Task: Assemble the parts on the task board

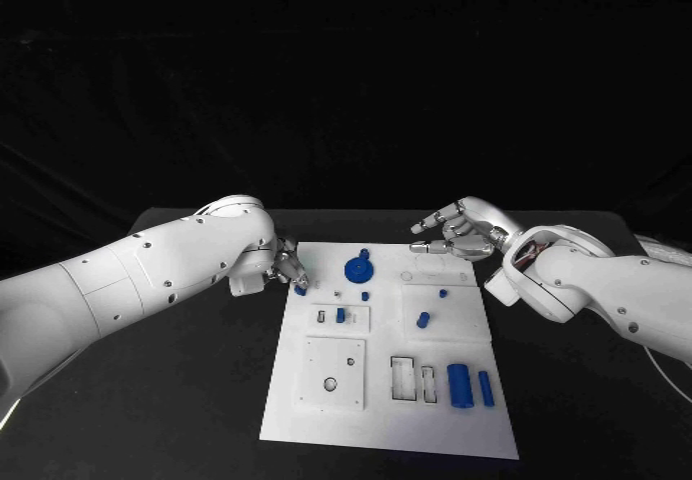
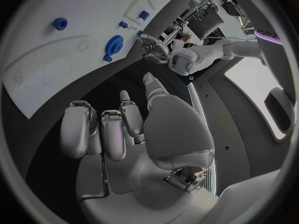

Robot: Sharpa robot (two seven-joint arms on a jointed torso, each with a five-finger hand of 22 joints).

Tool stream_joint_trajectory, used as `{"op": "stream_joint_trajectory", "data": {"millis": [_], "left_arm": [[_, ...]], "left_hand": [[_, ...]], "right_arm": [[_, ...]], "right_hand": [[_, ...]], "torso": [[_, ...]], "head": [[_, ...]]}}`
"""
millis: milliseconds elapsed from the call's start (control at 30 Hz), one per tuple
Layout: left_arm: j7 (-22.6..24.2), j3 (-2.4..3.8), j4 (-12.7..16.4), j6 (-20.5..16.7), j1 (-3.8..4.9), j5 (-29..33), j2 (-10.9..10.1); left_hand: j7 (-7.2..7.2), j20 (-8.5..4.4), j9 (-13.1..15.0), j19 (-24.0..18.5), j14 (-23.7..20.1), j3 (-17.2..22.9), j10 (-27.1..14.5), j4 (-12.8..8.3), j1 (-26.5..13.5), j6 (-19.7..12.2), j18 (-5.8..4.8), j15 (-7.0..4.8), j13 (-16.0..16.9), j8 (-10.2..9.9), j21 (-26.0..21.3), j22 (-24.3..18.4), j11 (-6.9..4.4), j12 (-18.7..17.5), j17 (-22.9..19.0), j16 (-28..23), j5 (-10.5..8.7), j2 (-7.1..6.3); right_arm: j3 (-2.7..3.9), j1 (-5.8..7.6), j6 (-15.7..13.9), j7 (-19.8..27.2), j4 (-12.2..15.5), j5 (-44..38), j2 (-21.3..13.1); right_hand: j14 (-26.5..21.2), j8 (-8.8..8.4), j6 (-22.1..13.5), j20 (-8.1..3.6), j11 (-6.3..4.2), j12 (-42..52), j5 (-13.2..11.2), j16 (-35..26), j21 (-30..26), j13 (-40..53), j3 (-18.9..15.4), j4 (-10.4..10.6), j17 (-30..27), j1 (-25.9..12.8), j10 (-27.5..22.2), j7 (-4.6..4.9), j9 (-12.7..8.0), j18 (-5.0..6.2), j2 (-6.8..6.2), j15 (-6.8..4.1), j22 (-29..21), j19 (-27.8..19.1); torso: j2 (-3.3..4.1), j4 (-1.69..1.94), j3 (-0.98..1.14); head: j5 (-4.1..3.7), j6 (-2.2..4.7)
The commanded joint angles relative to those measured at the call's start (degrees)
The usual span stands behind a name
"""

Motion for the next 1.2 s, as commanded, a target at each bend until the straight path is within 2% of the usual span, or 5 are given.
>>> {"op": "stream_joint_trajectory", "data": {"millis": [33, 167, 733, 1000, 1200], "left_arm": [[-0.7, -0.25, -0.1, 0.3, -0.33, -0.1, -0.3], [-0.4, -0.26, -0.1, -0.1, -0.32, -0.1, -0.5], [0.3, -0.28, 0.1, -1.9, -0.32, 0.9, -0.9], [0.5, -0.26, 1.7, -2.7, -0.17, 2.2, -1.8], [0.4, -0.25, 3.8, -3.5, 0.09, 4.3, -3.2]], "left_hand": [[-0.28, 0.42, -0.1, 2.0, 6.0, 7.5, -0.1, -8.1, 0.3, 0.8, 0.68, 0.29, -0.1, 0.3, -0.4, 4.4, -0.11, -0.2, 15.1, 0.2, 0.67, 0.11], [-0.3, 0.41, -0.3, 1.9, 6.0, 7.4, -0.1, -8.3, 0.4, 1.0, 0.7, 0.28, -0.2, 0.2, -0.5, 4.3, -0.12, -0.3, 15.1, 0.2, 0.83, 0.02], [-0.32, 0.42, -0.7, 1.9, 6.0, 6.8, 0.1, -8.2, 0.0, 1.6, 0.74, 0.29, -0.3, 0.1, -0.6, 4.2, -0.13, -0.2, 15.1, 0.2, 0.84, 0.22], [-0.89, 0.3, -0.6, 2.0, 6.0, 1.7, 1.0, -7.8, -0.8, 2.6, 0.69, 0.04, 0.3, 1.0, -0.6, 4.4, -0.59, 0.5, 15.1, 0.2, 0.64, 1.05], [-1.65, -0.04, 0.5, 2.3, 6.0, -1.8, 2.3, -7.5, -1.1, 3.0, 0.52, -0.36, 1.3, 2.8, 0.0, 5.1, -1.18, 1.5, 15.1, 0.2, 0.7, 1.58]], "right_arm": [[0.0, -0.04, 0.9, 0.5, 0.1, -0.1, 0.0], [0.0, -0.05, 0.9, 0.5, 0.1, -0.1, -0.1], [0.0, -0.05, 0.9, 0.6, 0.1, -0.1, -0.1], [0.0, -0.05, 1.0, 0.5, 0.1, 0.0, -0.1], [0.0, -0.05, 1.0, 0.5, 0.1, 0.0, -0.1]], "right_hand": [[3.9, 0.18, -0.1, 0.07, 0.02, 0.0, 0.3, -0.2, -0.3, 4.4, -0.4, -0.1, 6.3, -0.2, -0.3, -0.25, 0.1, 0.39, 0.37, 0.28, 0.0, -0.2], [3.9, 0.18, -0.1, 0.07, 0.02, 0.0, 0.3, -0.2, -0.3, 4.4, -0.4, -0.1, 6.3, -0.2, -0.3, -0.25, 0.1, 0.39, 0.37, 0.28, 0.0, -0.2], [3.9, 0.18, -0.1, 0.07, 0.02, 0.0, 0.3, -0.2, -0.3, 4.4, -0.4, -0.1, 6.3, -0.2, -0.3, -0.25, 0.1, 0.39, 0.37, 0.28, 0.0, -0.2], [3.9, 0.17, -0.1, 0.07, 0.02, 0.0, 0.3, -0.2, -0.3, 4.4, -0.5, -0.1, 6.2, -0.1, -0.3, -0.25, 0.1, 0.38, 0.39, 0.27, 0.1, -0.2], [3.9, 0.17, -0.1, 0.07, 0.02, 0.0, 0.3, -0.2, -0.3, 4.4, -0.5, -0.1, 6.2, -0.1, -0.3, -0.25, 0.1, 0.38, 0.39, 0.27, 0.1, -0.2]], "torso": [[0.0, -0.01, -0.01], [0.01, 0.0, -0.05], [0.02, -0.02, -0.03], [-0.04, -0.02, 0.02], [-0.07, 0.01, 0.05]], "head": [[-0.04, 0.05], [0.02, 0.2], [-0.03, -0.01], [0.01, -0.07], [-0.14, -0.14]]}}
